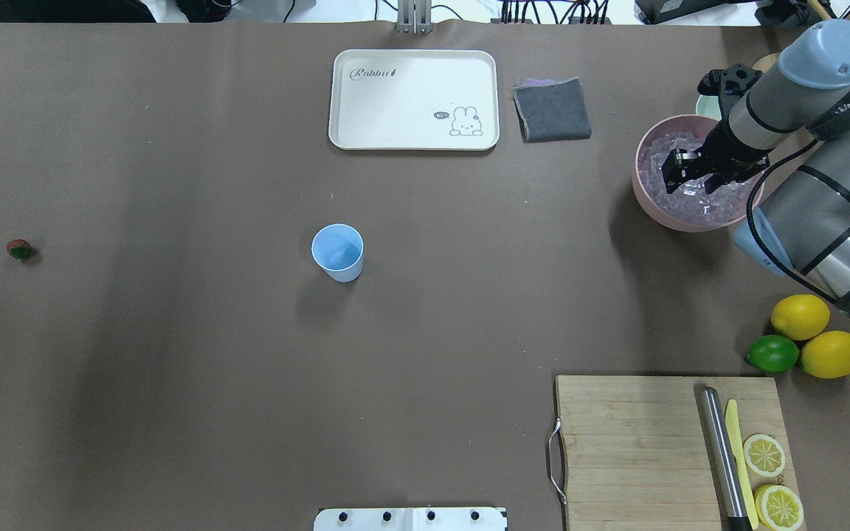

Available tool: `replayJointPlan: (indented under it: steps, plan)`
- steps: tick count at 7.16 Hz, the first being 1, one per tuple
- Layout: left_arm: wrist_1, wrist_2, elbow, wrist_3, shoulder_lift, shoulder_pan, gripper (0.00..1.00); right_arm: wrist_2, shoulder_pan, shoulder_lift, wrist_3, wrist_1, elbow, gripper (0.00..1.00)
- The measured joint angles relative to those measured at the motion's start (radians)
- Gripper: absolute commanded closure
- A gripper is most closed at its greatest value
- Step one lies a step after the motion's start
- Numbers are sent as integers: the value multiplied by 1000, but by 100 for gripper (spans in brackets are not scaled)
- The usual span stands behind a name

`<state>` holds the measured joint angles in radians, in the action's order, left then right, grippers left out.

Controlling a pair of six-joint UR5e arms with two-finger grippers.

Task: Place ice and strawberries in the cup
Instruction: 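Lower the right gripper into the ice and grasp ice cubes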

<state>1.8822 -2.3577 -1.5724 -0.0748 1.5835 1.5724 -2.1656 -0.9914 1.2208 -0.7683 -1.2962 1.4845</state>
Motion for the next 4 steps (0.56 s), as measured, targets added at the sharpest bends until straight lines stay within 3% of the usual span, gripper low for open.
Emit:
replayJointPlan:
  steps: [1,3,4]
  plan:
    - [0,0,0,1,0,0,2,-3,0,-1,1,0,-1,65]
    - [0,0,0,1,0,0,2,-7,0,-3,1,0,1,79]
    - [0,0,0,1,0,0,2,-9,-5,-3,1,-2,4,82]
